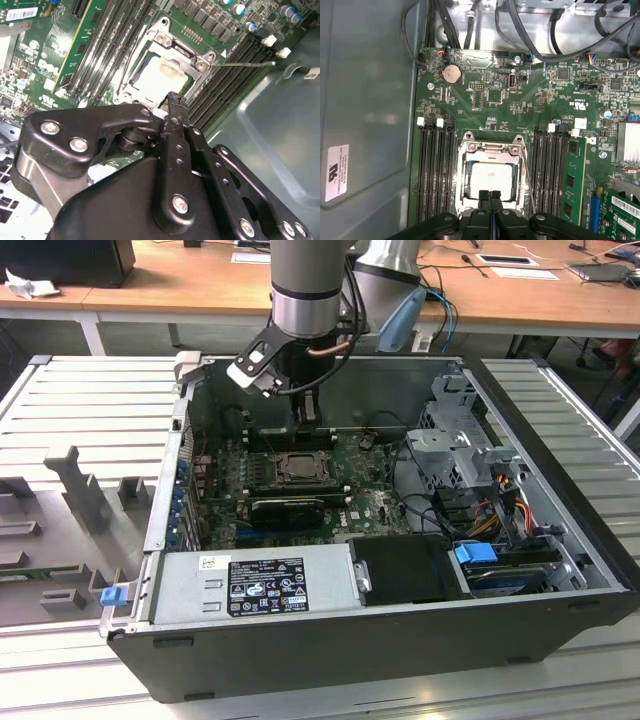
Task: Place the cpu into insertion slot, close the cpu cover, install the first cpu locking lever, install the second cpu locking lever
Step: 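Install the first cpu locking lever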
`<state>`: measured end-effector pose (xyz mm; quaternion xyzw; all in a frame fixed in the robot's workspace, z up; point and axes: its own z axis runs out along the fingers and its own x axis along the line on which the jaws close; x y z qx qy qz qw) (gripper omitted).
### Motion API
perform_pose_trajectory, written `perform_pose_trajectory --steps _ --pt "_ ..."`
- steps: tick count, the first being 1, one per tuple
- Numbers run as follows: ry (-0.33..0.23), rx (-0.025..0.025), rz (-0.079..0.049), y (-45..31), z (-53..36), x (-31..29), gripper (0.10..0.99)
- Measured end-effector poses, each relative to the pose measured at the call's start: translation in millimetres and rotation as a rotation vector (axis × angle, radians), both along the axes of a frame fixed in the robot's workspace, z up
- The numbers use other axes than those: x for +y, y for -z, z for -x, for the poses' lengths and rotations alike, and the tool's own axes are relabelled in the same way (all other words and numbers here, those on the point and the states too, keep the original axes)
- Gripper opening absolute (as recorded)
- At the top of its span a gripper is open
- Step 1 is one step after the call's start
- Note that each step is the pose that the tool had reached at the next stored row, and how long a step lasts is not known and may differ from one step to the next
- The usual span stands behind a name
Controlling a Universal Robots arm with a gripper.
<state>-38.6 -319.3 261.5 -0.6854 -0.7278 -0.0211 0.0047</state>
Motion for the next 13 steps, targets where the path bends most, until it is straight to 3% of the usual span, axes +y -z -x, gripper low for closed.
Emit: perform_pose_trajectory --steps 5,9,13 --pt "-0.002 -0.0001 0.000 -7.4 0.0 0.0 0.106" --pt "-0.178 0.0000 0.000 -7.3 0.0 0.0 0.106" --pt "-0.241 0.0001 0.000 -7.2 0.1 0.0 0.106"
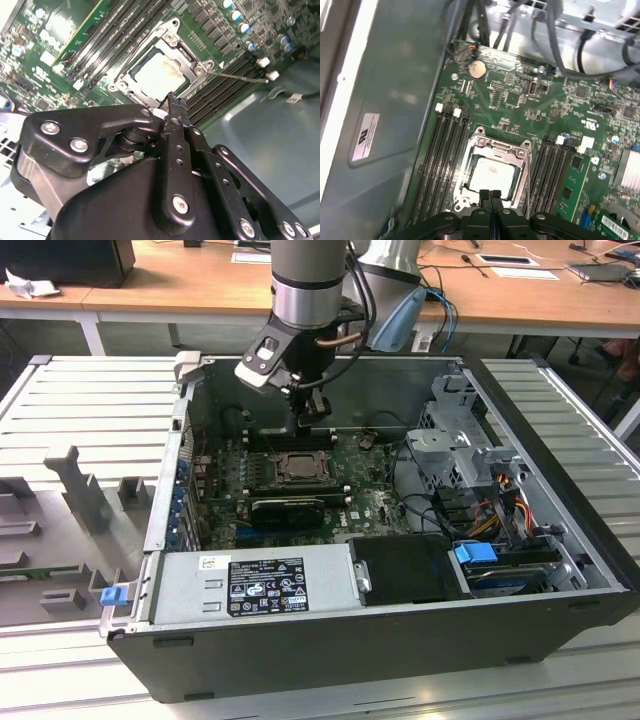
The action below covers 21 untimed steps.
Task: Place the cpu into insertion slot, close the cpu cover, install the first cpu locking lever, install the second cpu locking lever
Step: 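Install the first cpu locking lever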
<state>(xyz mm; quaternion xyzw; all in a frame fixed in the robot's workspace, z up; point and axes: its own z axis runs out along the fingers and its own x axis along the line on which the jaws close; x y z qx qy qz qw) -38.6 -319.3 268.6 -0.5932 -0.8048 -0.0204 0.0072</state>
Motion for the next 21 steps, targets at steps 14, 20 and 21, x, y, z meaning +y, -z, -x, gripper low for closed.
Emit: perform_pose_trajectory --steps 14,20,21 --pt "-0.107 0.0000 0.000 0.5 0.2 0.0 0.106" --pt "-0.204 0.0000 0.000 0.5 0.2 0.0 0.106" --pt "-0.214 0.0000 0.000 0.5 0.2 0.0 0.106"
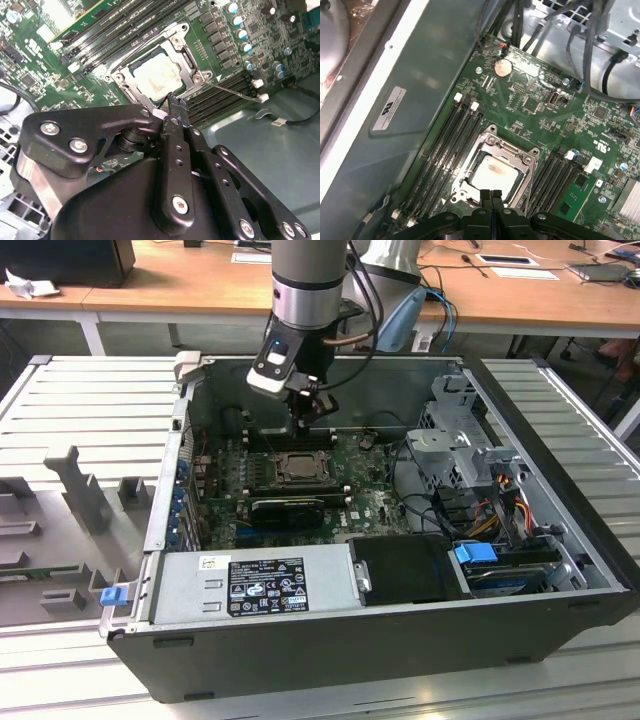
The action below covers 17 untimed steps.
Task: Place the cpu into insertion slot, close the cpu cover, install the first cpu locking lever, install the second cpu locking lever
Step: 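Install the first cpu locking lever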
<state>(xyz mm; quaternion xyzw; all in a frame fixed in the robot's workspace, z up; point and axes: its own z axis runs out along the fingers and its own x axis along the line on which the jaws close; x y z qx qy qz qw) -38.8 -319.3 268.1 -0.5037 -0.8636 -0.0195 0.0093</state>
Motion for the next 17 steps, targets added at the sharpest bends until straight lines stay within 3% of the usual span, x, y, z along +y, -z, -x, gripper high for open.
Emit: perform_pose_trajectory --steps 17 --pt "-0.171 0.0000 0.000 0.0 0.0 0.0 0.106"
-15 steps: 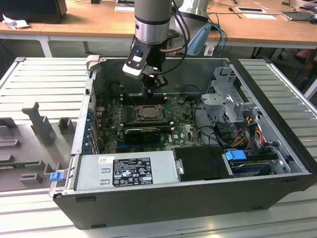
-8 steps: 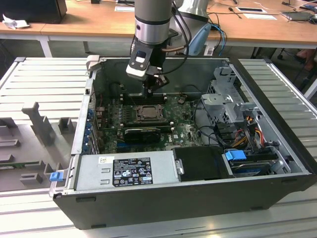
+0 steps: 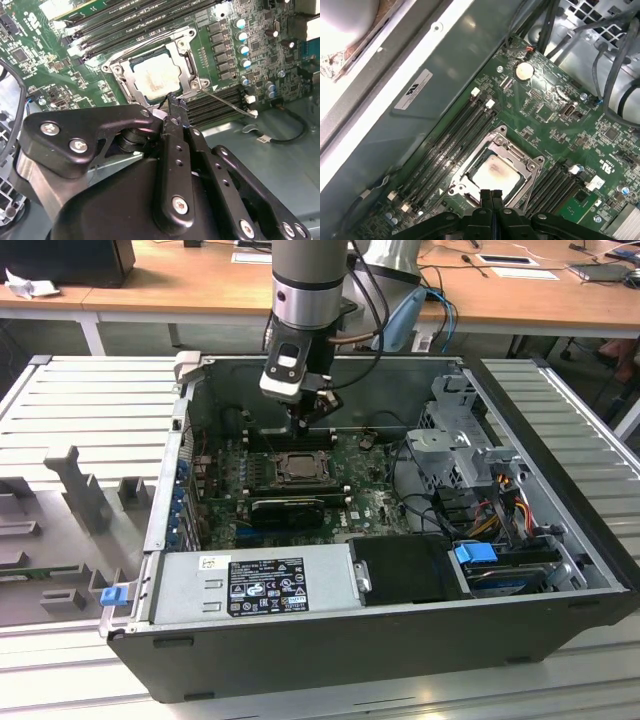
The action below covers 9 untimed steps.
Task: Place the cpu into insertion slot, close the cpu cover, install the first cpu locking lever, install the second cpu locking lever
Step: 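Install the first cpu locking lever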
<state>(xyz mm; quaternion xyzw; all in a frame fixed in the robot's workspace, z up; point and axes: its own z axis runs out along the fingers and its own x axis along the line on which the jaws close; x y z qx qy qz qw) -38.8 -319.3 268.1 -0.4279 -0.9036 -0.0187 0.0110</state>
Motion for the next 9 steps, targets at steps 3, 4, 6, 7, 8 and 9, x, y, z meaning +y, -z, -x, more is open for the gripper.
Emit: perform_pose_trajectory --steps 3,4,6,7,8,9 --pt "-0.021 0.0000 0.000 0.0 -0.1 0.0 0.106" --pt "-0.029 0.0000 0.000 0.0 -0.1 0.0 0.106" --pt "-0.043 0.0000 0.000 0.0 -0.1 0.0 0.106" --pt "-0.047 0.0000 0.000 0.0 -0.1 0.0 0.106" --pt "-0.050 0.0000 0.000 0.0 -0.1 0.0 0.106" --pt "-0.054 0.0000 0.000 0.0 -0.1 0.0 0.106"
